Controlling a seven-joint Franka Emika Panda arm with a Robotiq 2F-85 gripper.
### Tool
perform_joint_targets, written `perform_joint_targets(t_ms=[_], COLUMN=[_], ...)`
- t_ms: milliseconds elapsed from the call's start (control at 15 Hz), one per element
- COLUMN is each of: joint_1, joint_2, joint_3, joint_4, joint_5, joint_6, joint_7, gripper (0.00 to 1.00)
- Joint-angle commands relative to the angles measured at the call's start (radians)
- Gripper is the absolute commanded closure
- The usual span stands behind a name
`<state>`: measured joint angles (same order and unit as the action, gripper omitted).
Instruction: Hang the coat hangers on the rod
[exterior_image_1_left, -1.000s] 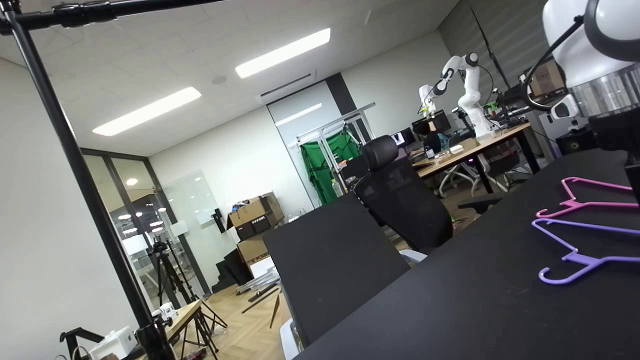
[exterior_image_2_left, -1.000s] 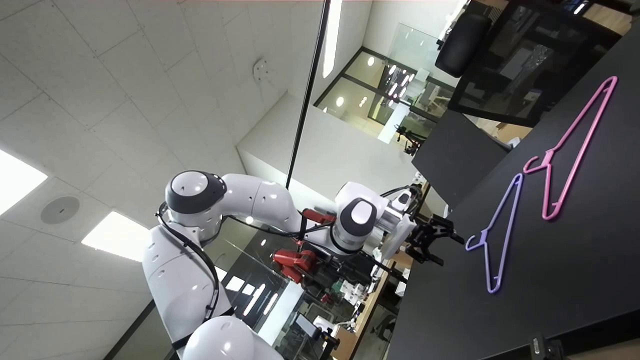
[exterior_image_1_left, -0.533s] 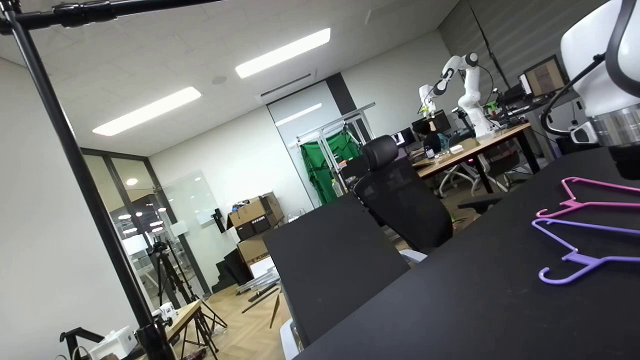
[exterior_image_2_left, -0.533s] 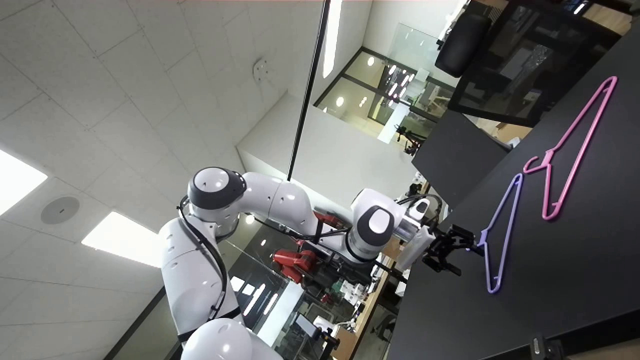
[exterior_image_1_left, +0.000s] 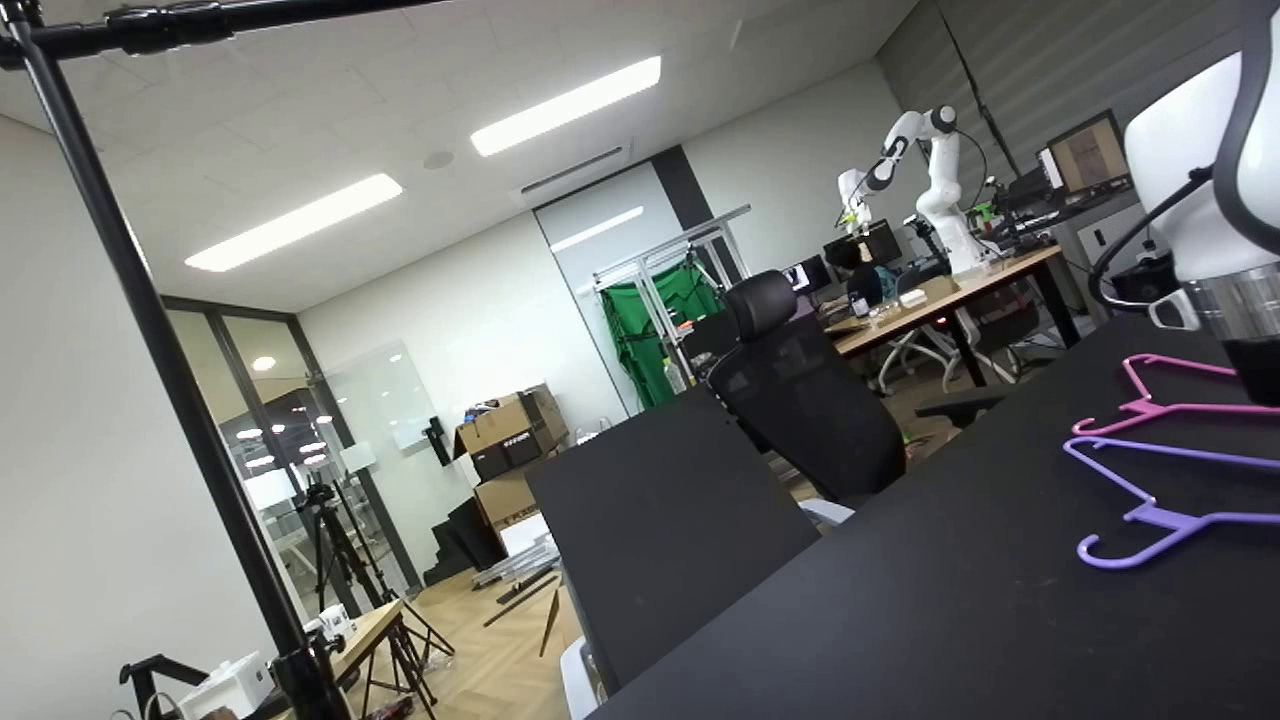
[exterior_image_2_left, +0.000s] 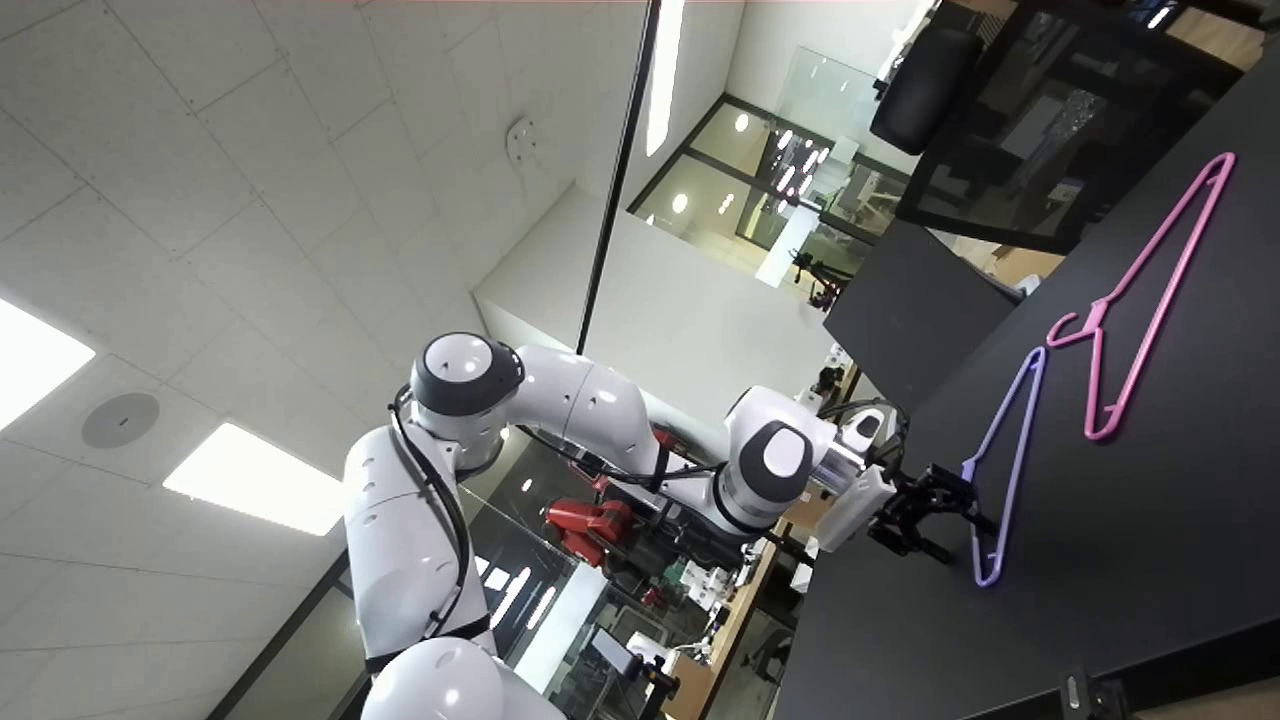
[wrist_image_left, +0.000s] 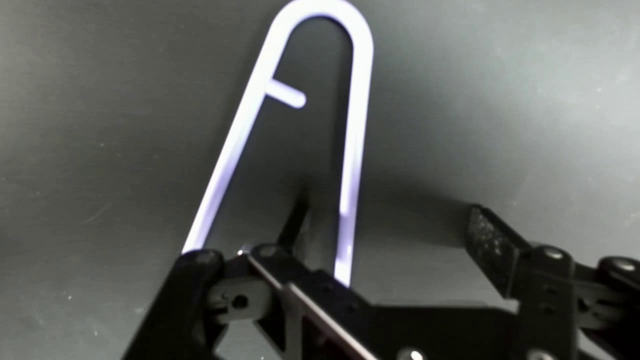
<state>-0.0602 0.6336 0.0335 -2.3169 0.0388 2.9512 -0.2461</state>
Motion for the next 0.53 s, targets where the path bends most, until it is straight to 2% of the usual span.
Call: perform_joint_targets(t_ms=[0,467], joint_1=[-0.004,0.005], joint_2=[0.014,-0.005], joint_3=[0.001,-0.027], joint_4=[0.033,0.059], joint_5=[-0.025,-0.037], joint_6=[-0.004,-0.03], joint_7=[0.05,0.06], gripper=[0.48,0.95])
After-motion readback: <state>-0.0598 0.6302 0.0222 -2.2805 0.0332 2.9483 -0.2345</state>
